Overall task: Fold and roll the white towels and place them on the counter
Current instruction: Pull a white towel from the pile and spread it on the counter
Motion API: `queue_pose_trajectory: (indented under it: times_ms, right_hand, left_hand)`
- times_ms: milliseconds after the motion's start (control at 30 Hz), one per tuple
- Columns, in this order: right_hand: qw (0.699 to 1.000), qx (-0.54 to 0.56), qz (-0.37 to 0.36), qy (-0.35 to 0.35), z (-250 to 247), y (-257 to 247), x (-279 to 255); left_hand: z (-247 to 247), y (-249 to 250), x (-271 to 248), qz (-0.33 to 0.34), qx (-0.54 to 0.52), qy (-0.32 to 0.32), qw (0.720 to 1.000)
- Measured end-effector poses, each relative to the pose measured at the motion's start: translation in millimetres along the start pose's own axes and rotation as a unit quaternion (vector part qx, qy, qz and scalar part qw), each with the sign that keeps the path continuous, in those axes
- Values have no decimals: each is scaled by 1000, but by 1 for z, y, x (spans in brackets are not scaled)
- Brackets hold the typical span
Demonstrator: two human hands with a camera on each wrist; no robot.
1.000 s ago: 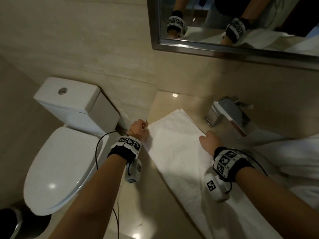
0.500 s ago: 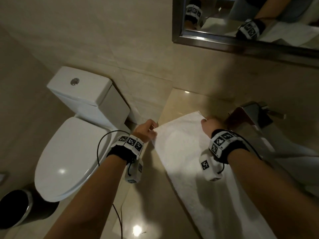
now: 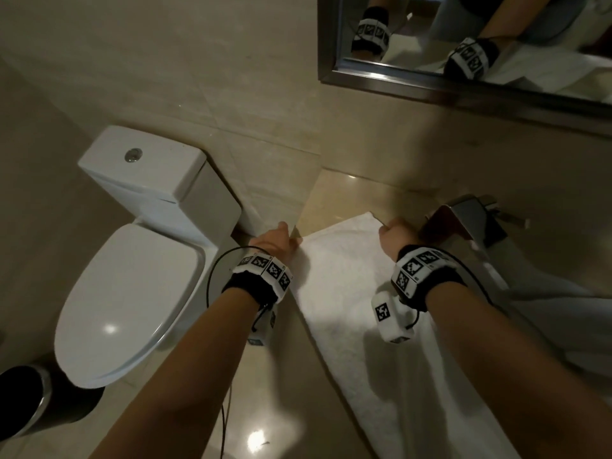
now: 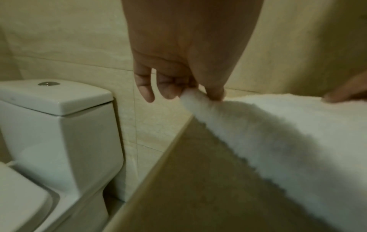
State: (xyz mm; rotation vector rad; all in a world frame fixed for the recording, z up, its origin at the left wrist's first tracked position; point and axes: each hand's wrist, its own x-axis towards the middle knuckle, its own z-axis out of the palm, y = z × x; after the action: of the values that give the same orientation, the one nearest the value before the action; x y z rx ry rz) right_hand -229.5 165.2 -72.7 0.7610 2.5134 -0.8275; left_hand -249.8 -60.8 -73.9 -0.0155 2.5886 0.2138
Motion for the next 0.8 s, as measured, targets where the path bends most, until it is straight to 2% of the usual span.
queue_pose_trajectory:
  times_ms: [100, 167, 267, 367, 433, 533, 567, 633, 733, 800]
  right_hand:
    - [999, -23, 21, -15, -6, 9, -12]
    - [999, -33, 12, -35, -9, 27, -22]
    - [996, -18, -21, -80, -13, 62, -39]
    - [991, -21, -17, -133, -18, 91, -46]
    - [995, -16, -18, -94, -19, 102, -46]
    - [998, 57, -6, 8, -19, 104, -51]
    - [997, 78, 8, 7, -19, 105, -54]
    - [990, 122, 37, -52, -17, 109, -63]
    - [947, 226, 86, -211, -17, 126, -81]
    - [947, 177, 90, -251, -19, 141, -90]
  left_hand:
    - [6, -4, -5, -26, -64, 25, 997]
    - [9, -10, -9, -34, -104, 5, 994]
    - [10, -18, -11, -37, -101, -49, 993]
    - [10, -19, -13, -38, -121, -44, 991]
    - [8, -17, -15, -37, -130, -22, 991]
    - [1, -17, -16, -46, -123, 7, 991]
    - [0, -16, -17, -52, -119, 11, 991]
    - [1, -14, -22, -73, -116, 14, 991]
    - [8, -5, -38, -104, -151, 39, 982]
    - [13, 3, -51, -125, -193, 80, 970]
